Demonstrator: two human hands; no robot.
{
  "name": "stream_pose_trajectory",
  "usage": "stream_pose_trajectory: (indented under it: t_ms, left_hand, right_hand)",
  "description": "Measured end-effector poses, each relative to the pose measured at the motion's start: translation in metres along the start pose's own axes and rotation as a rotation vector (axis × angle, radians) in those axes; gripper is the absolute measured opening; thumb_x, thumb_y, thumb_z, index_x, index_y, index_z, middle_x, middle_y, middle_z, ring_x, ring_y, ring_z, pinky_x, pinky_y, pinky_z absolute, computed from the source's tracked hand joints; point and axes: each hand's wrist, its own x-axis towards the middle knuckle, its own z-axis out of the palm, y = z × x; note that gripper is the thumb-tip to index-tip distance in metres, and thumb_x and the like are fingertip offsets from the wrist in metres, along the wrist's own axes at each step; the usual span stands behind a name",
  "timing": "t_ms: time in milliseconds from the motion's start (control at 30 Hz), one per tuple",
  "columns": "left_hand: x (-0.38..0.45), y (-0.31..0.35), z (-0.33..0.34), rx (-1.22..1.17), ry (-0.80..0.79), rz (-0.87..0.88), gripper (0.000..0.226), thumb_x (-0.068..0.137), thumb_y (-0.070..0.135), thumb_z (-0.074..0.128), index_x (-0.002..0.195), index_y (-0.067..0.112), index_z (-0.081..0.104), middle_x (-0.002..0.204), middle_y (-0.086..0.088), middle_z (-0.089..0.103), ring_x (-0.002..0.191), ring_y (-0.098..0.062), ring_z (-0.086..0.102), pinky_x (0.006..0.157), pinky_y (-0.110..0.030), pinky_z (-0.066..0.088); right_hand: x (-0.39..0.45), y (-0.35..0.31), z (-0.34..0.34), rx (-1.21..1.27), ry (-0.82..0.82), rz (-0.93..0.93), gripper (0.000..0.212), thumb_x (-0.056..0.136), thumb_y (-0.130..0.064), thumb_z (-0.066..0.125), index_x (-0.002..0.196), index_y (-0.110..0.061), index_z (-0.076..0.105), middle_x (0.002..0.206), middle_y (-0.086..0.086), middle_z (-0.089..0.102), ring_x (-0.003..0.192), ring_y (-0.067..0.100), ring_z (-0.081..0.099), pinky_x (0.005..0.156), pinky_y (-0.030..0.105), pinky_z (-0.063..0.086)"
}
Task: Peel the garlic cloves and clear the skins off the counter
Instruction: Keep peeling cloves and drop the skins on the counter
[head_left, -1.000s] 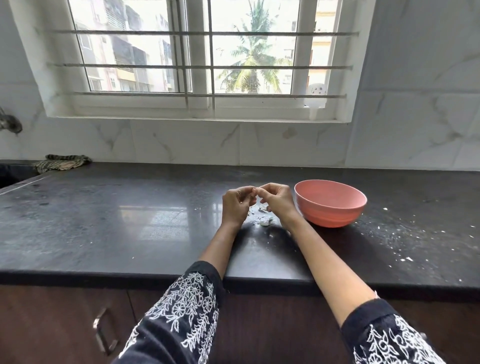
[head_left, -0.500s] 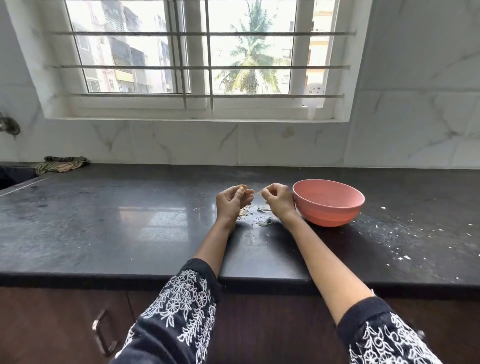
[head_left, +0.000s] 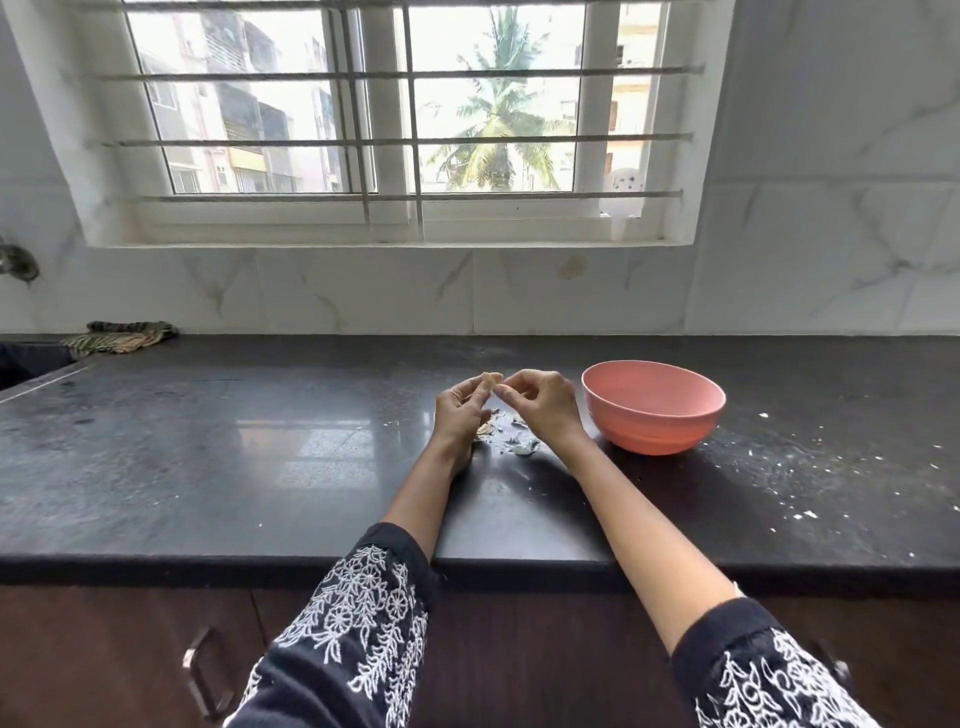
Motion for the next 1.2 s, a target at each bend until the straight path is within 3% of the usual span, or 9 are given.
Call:
stream_pose_trajectory:
  t_ms: [100, 333, 433, 533, 733, 933, 1033, 1200]
  left_hand:
    - [0.0, -0.001, 0.001, -0.008, -0.033, -0.009, 0.013, 0.092, 0.019, 0.056, 0.096, 0.013, 0.067, 0.078, 0.01, 0.068, 0.077, 0.0, 0.058, 0.066, -0.016, 0.042]
    - [0.0, -0.001, 0.0, 0.007, -0.02, -0.014, 0.023, 0.092, 0.017, 0.056, 0.109, 0.003, 0.064, 0.087, 0.003, 0.065, 0.082, -0.003, 0.058, 0.069, -0.016, 0.043]
    - [0.0, -0.001, -0.001, -0.038, 0.032, 0.029, 0.014, 0.088, 0.01, 0.062, 0.102, 0.007, 0.064, 0.074, 0.008, 0.067, 0.067, 0.004, 0.06, 0.061, -0.012, 0.046]
    - [0.001, -0.001, -0.003, -0.043, 0.115, 0.08, 0.008, 0.083, 0.003, 0.066, 0.09, 0.009, 0.066, 0.066, 0.007, 0.067, 0.057, 0.006, 0.059, 0.057, -0.01, 0.046]
    - [0.001, -0.003, -0.004, -0.02, 0.156, 0.103, 0.011, 0.079, 0.002, 0.07, 0.08, 0.013, 0.068, 0.072, 0.0, 0.067, 0.06, -0.001, 0.06, 0.059, -0.014, 0.048]
    - [0.0, -0.003, -0.004, 0.021, 0.152, 0.125, 0.012, 0.079, 0.002, 0.07, 0.077, 0.014, 0.067, 0.073, -0.002, 0.067, 0.061, -0.002, 0.06, 0.062, -0.016, 0.048]
    - [0.0, -0.003, -0.003, 0.084, 0.178, 0.171, 0.013, 0.077, 0.002, 0.072, 0.074, 0.014, 0.068, 0.071, -0.002, 0.067, 0.063, -0.005, 0.062, 0.064, -0.019, 0.051]
    - [0.003, -0.004, 0.001, 0.21, 0.2, 0.239, 0.006, 0.077, -0.002, 0.071, 0.082, -0.001, 0.069, 0.067, 0.0, 0.065, 0.053, 0.004, 0.059, 0.058, -0.013, 0.05]
  right_hand:
    - [0.0, 0.003, 0.003, -0.028, -0.008, -0.02, 0.016, 0.08, -0.028, 0.072, 0.082, -0.012, 0.073, 0.078, 0.004, 0.072, 0.067, 0.011, 0.061, 0.063, 0.024, 0.045]
    - [-0.002, -0.002, 0.001, 0.051, 0.034, -0.027, 0.016, 0.082, -0.024, 0.07, 0.08, -0.009, 0.073, 0.068, 0.001, 0.067, 0.062, 0.01, 0.056, 0.056, 0.021, 0.039]
    - [-0.002, -0.004, 0.0, 0.078, 0.03, -0.005, 0.016, 0.082, -0.024, 0.07, 0.077, -0.01, 0.073, 0.066, -0.002, 0.065, 0.059, 0.009, 0.055, 0.053, 0.016, 0.04]
    - [-0.003, -0.003, 0.002, 0.06, 0.024, -0.002, 0.015, 0.081, -0.026, 0.07, 0.076, -0.012, 0.073, 0.066, -0.002, 0.066, 0.062, 0.01, 0.059, 0.061, 0.025, 0.047]
    - [-0.004, -0.004, 0.001, 0.094, 0.022, 0.023, 0.012, 0.08, -0.019, 0.071, 0.079, -0.007, 0.073, 0.074, 0.007, 0.07, 0.065, 0.013, 0.061, 0.065, 0.032, 0.051]
    - [-0.006, -0.006, 0.0, 0.106, 0.044, 0.048, 0.011, 0.079, -0.019, 0.072, 0.073, -0.01, 0.072, 0.067, 0.002, 0.067, 0.059, 0.016, 0.06, 0.051, 0.018, 0.045]
    - [-0.007, -0.007, 0.001, 0.01, 0.088, 0.068, 0.012, 0.076, -0.026, 0.071, 0.07, -0.016, 0.071, 0.066, -0.002, 0.068, 0.064, 0.016, 0.064, 0.06, 0.03, 0.049]
    - [-0.012, -0.015, 0.002, -0.3, 0.141, -0.012, 0.023, 0.082, -0.034, 0.063, 0.074, -0.014, 0.066, 0.075, 0.003, 0.067, 0.08, 0.021, 0.059, 0.062, 0.03, 0.039]
